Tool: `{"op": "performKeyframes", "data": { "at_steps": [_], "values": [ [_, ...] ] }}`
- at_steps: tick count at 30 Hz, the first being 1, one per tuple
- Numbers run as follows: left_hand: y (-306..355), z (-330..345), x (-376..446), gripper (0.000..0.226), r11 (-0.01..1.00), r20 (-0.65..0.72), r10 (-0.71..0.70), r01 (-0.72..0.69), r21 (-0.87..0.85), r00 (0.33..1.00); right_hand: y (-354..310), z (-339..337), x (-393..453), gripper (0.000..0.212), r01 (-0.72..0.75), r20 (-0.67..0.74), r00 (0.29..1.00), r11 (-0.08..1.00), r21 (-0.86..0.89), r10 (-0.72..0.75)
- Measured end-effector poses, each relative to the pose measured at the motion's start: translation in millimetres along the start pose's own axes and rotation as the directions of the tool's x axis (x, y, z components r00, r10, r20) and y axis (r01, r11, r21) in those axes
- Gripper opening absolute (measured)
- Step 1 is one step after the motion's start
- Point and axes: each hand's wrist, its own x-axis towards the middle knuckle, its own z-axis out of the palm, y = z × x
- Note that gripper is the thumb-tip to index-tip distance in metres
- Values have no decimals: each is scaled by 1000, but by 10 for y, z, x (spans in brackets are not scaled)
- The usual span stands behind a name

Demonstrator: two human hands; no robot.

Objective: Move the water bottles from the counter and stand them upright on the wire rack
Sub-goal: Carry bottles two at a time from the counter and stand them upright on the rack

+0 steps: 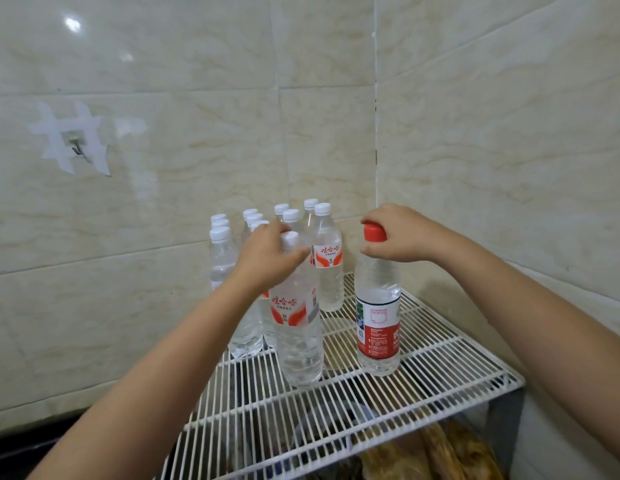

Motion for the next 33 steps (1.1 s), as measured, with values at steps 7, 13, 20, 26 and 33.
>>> {"op": "performKeyframes", "data": {
  "at_steps": [7,13,20,26,33],
  "values": [
    [55,-25,-42,37,993,29,87,-89,79,996,42,-99,-3,36,83,52,995,993,90,-87],
    [151,88,-113,41,979,-106,116,-95,183,988,48,29,20,31,61,-57,997,985,158,-53],
    [229,163,-29,42,991,-118,99,-87,103,988,30,73,102,35,-52,-156,984,980,194,83],
    [276,254,324,45,996,-99,32,-23,90,995,40,69,399,32,-49,-155,985,978,205,82],
    [214,372,628,32,977,-28,-29,35,208,999,106,312,785,27,-32,-148,986,969,245,70]
  ]
}}
